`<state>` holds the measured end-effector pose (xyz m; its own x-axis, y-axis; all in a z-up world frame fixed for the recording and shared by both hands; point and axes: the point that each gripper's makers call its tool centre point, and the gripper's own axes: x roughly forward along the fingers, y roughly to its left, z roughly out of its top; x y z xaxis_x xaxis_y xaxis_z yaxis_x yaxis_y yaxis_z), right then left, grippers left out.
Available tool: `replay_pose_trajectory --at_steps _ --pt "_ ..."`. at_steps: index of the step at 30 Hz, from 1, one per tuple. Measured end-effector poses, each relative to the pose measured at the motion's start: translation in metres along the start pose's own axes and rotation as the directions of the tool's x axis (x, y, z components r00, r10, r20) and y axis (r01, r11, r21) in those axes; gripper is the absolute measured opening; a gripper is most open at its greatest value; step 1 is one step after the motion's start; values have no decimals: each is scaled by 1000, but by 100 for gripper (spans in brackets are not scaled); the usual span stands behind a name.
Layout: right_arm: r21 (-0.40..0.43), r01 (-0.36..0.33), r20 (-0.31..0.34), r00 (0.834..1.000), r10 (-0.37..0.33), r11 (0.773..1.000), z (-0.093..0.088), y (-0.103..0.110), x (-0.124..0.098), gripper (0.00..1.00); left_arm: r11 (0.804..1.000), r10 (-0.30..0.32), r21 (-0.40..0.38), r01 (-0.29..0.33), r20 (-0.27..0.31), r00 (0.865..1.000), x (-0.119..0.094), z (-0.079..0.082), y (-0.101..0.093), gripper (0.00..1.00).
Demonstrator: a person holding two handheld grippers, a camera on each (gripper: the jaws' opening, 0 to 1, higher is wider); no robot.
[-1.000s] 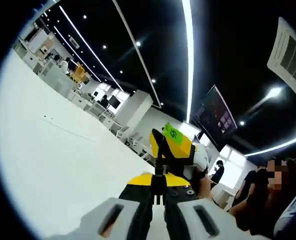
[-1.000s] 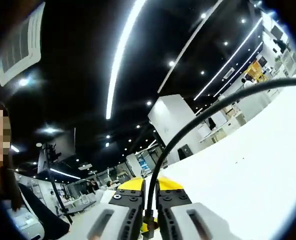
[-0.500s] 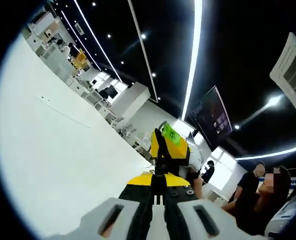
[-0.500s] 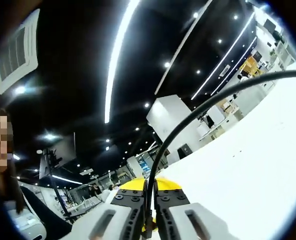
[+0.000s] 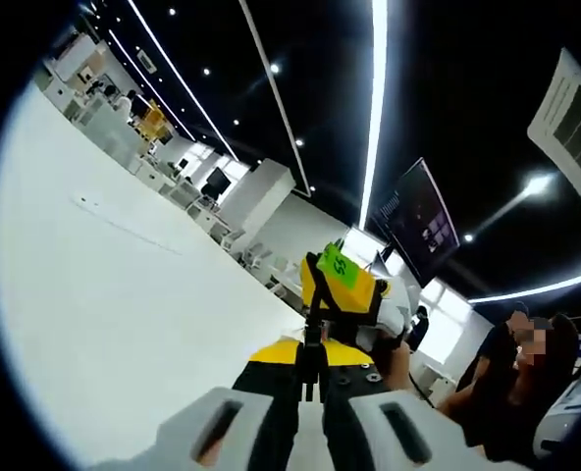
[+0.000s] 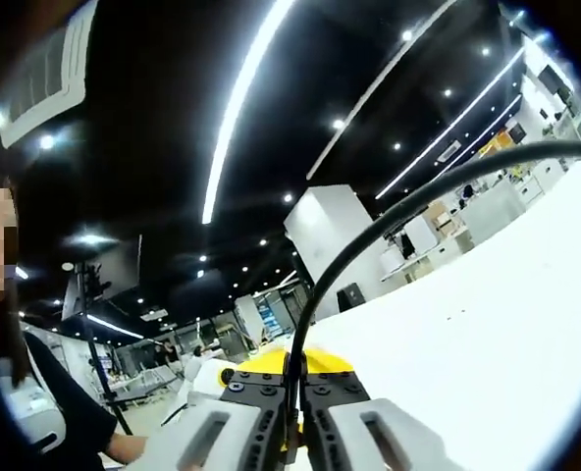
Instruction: Find the data cable on the table. Grasp the USB connector end of the cable and insert it into the USB port on the table
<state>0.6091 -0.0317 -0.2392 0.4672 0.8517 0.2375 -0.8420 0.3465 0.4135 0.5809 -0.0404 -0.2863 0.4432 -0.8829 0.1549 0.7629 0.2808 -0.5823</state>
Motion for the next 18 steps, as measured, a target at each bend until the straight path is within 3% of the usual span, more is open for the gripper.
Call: replay_pose_trajectory --at_steps 18 --pt "-24 49 18 999 -49 999 3 -7 -1 5 996 36 79 -38 27 999 1 4 8 8"
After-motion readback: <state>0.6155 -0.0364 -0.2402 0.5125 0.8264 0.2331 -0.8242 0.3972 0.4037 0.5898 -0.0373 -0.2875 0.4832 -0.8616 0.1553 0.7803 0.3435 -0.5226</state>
